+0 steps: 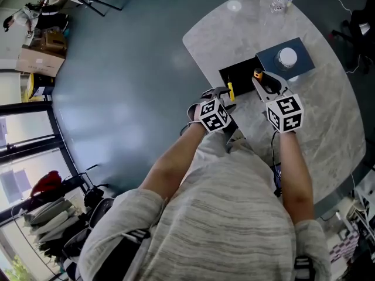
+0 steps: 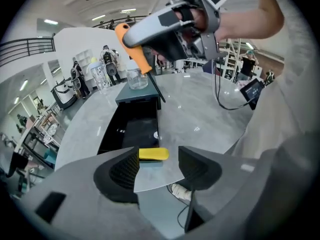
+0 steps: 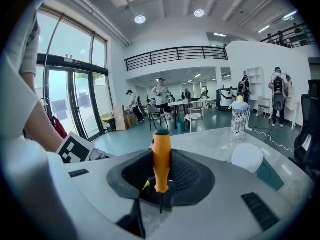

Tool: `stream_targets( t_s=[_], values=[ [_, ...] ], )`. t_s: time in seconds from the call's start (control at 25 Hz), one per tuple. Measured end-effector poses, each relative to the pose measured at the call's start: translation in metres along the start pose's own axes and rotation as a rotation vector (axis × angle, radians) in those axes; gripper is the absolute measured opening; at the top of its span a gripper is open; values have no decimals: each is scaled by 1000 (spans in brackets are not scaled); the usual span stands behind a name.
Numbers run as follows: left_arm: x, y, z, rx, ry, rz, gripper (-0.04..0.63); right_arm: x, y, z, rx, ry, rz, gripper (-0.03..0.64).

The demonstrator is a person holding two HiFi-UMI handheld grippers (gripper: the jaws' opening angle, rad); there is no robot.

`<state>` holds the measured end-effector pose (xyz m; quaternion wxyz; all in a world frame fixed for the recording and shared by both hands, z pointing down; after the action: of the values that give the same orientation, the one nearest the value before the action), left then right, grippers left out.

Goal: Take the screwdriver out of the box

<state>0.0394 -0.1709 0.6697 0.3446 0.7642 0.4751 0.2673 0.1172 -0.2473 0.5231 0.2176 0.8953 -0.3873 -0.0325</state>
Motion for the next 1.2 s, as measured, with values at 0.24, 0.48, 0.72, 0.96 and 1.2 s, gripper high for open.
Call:
stream_targets(
  t_s=[0.24,0.48,0.72,0.96,1.2],
  values=[
    [-1,13,-8,-92,122,46,238,0,-4,1,4,12,-13,106],
    [-6,23,-5,-126,229,98,216,4,-10,-4,4,27,-26,106],
    [-4,27,-1,-124,279,104,198,8,-15,-8,2,33,-33,106],
    [-11,17,10,-89,249,116,176,10,-19,-6,9,34,-40,106],
    [-25,2,26,-35,211,146,138,10,-19,1,29,34,-41,106]
  ],
)
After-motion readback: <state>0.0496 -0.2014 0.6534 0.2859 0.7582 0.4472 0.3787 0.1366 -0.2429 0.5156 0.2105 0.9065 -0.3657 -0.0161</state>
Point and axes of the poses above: the fingertips, and each gripper's own axes: y forward along the fingers, x to its right, z out of its top, the point moved 2 cm from there along -y, backward along the fingers, and after that the axes turned 2 degrees about x, right-handed, at the moved point
